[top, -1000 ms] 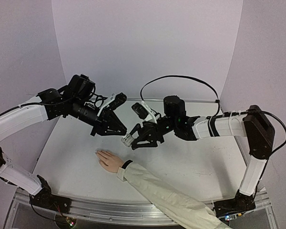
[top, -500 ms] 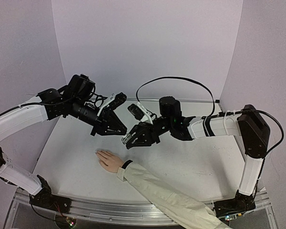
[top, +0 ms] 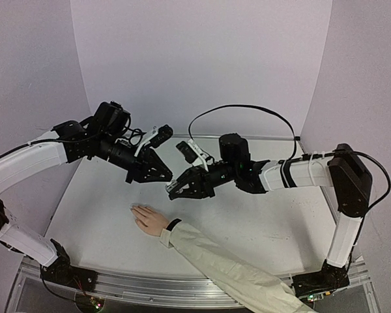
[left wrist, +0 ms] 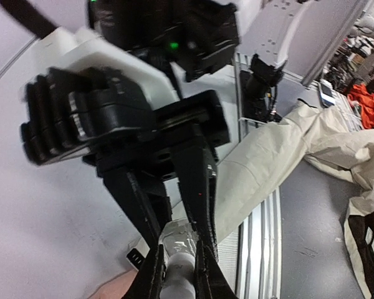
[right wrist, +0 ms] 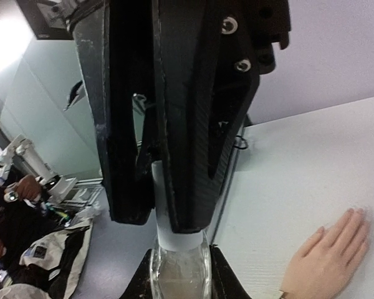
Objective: Paint the nails
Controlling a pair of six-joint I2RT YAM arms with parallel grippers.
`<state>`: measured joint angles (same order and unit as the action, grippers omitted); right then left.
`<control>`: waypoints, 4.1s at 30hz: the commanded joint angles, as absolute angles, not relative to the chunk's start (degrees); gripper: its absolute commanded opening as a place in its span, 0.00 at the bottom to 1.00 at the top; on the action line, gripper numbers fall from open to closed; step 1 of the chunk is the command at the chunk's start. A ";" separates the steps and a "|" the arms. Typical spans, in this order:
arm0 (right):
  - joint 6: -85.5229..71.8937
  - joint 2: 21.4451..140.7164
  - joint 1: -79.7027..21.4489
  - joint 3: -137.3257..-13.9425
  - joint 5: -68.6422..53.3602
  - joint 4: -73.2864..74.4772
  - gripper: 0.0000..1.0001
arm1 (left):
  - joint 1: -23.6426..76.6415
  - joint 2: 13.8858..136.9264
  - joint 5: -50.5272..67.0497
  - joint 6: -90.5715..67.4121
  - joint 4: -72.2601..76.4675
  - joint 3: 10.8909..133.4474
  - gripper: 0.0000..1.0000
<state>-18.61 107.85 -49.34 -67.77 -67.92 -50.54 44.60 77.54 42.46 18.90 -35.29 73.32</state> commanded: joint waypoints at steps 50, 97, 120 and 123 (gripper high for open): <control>-28.00 85.86 -49.03 -54.63 -52.31 -65.85 0.00 | 46.50 75.50 46.59 -29.80 19.27 63.14 0.80; -4.66 87.38 -56.28 -55.65 8.18 -47.79 0.00 | 49.83 79.16 10.93 -24.26 -8.22 70.49 0.63; -37.59 89.64 -44.08 -50.62 -60.08 -80.73 0.00 | 47.68 78.78 48.16 -29.50 17.31 66.13 0.68; -40.58 91.15 -44.12 -50.42 -61.18 -84.87 0.00 | 47.98 79.93 48.26 -29.79 17.45 67.22 0.58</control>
<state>-34.79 90.04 -44.03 -47.88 -56.16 -72.88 47.42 79.18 45.28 -29.10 12.93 62.92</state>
